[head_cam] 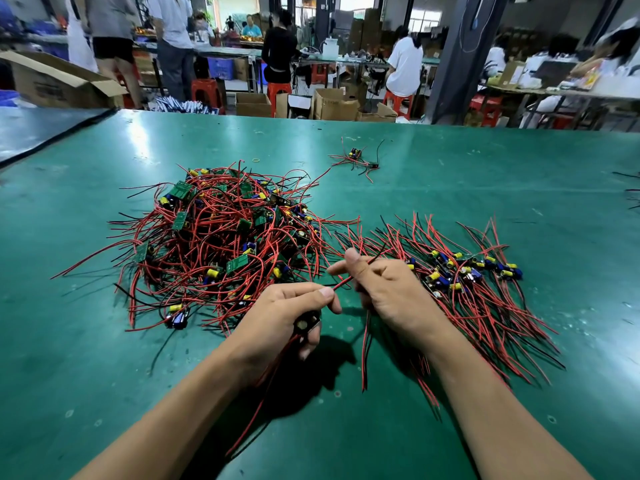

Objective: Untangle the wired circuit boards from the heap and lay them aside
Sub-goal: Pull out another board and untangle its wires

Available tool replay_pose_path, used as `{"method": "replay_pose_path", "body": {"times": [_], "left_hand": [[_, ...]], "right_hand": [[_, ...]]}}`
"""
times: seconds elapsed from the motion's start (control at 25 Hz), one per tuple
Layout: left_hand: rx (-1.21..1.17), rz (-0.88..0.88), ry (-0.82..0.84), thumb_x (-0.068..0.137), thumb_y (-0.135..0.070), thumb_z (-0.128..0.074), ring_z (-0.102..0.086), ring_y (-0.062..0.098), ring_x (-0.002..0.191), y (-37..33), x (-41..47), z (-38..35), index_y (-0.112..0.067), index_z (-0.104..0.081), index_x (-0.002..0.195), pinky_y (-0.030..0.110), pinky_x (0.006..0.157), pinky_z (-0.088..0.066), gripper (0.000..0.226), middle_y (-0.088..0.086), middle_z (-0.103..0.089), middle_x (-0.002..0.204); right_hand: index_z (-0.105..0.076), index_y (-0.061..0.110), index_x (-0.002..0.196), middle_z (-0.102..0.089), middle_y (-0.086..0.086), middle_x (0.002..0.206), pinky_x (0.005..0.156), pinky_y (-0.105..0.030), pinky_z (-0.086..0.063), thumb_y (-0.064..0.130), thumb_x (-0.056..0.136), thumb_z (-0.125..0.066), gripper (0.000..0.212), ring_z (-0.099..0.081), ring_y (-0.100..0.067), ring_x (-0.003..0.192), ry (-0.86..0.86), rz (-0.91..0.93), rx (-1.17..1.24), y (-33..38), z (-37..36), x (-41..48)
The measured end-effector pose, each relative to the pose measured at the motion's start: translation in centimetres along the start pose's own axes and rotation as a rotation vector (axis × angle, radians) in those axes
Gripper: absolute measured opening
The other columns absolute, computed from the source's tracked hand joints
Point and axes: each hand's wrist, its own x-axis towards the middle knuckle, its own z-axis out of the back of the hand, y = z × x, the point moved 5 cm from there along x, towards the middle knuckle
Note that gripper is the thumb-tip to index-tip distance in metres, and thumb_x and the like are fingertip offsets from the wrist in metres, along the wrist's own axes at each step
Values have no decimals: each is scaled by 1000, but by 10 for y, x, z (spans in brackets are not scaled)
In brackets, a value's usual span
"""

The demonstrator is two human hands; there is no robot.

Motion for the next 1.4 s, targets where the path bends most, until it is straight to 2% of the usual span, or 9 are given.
{"method": "replay_pose_path", "body": {"times": [0.08, 0.2, 0.32, 0.56, 0.76, 0.88, 1.12, 1.24, 1.4], "left_hand": [[23, -6, 17, 82, -35, -61, -38, 18, 36, -1, 0, 1, -15, -70, 74, 19, 39, -32, 24, 8, -47, 46], [36, 1, 25, 81, -36, -62, -39, 18, 36, 0, 0, 3, -15, -71, 73, 19, 39, -34, 24, 8, -49, 46], [47, 2, 23, 81, -36, -62, -39, 18, 36, 1, 0, 2, -15, -70, 73, 19, 39, -33, 25, 8, -49, 46], [191, -28, 12, 85, -39, -63, -45, 19, 39, 4, -2, 1, -15, -73, 78, 21, 44, -35, 27, 8, -54, 49], [219, -41, 14, 89, -34, -63, -47, 20, 43, 3, -4, 1, -16, -76, 81, 22, 46, -38, 23, 9, -56, 51], [220, -44, -23, 93, -31, -61, -47, 21, 44, 1, -5, 2, -15, -76, 83, 23, 47, -37, 24, 8, -59, 54], [-161, 47, -45, 83, -38, -62, -67, 24, 62, 4, -1, 3, -11, -74, 101, 26, 50, -53, 34, 14, -73, 89], [-211, 99, -56, 75, -59, -55, -73, 23, 94, 14, 11, 1, -17, -73, 108, 29, 69, -58, 56, 9, -75, 106], [-225, 228, -110, 75, -69, -41, -73, 9, 87, 27, 25, 2, -23, -70, 101, 32, 74, -53, 60, -5, -77, 94]], "right_hand": [[-79, 20, 84, -39, -12, 58, 44, -15, -29, 54, 96, -52, 45, -32, -7, 45, -99, 9, 12, -1, 12, 2], [-79, 15, 88, -44, 14, 47, 47, -12, -30, 52, 93, -58, 43, -37, 0, 43, -239, 48, -8, -4, 22, 0], [-77, 13, 79, -42, 13, 47, 49, -23, -26, 51, 93, -60, 44, -32, -2, 43, -319, 32, 9, -3, 24, 0], [-62, 14, 55, -34, 3, 50, 31, -16, -21, 48, 98, -50, 56, -23, -3, 30, -57, -463, 702, -11, 11, -1], [-58, 13, 57, -32, 4, 48, 26, -15, -20, 45, 93, -54, 49, -22, -1, 28, 25, -496, 778, -6, 11, -4], [-70, 13, 62, -36, 4, 51, 31, -16, -18, 53, 90, -54, 51, -23, -3, 31, -94, -397, 652, -6, 17, -1], [-67, 14, 110, -38, 3, 61, 37, -19, -23, 57, 85, -66, 50, -29, -6, 40, -366, -197, 334, -7, 31, -2], [-59, 24, 126, -47, 6, 63, 51, -27, -35, 59, 78, -76, 62, -42, -10, 50, -270, -118, 66, -3, 12, -5], [-53, 33, 137, -57, 7, 87, 67, -11, -41, 37, 83, -79, 60, -52, -4, 66, -153, 34, -427, 0, -16, -9]]}}
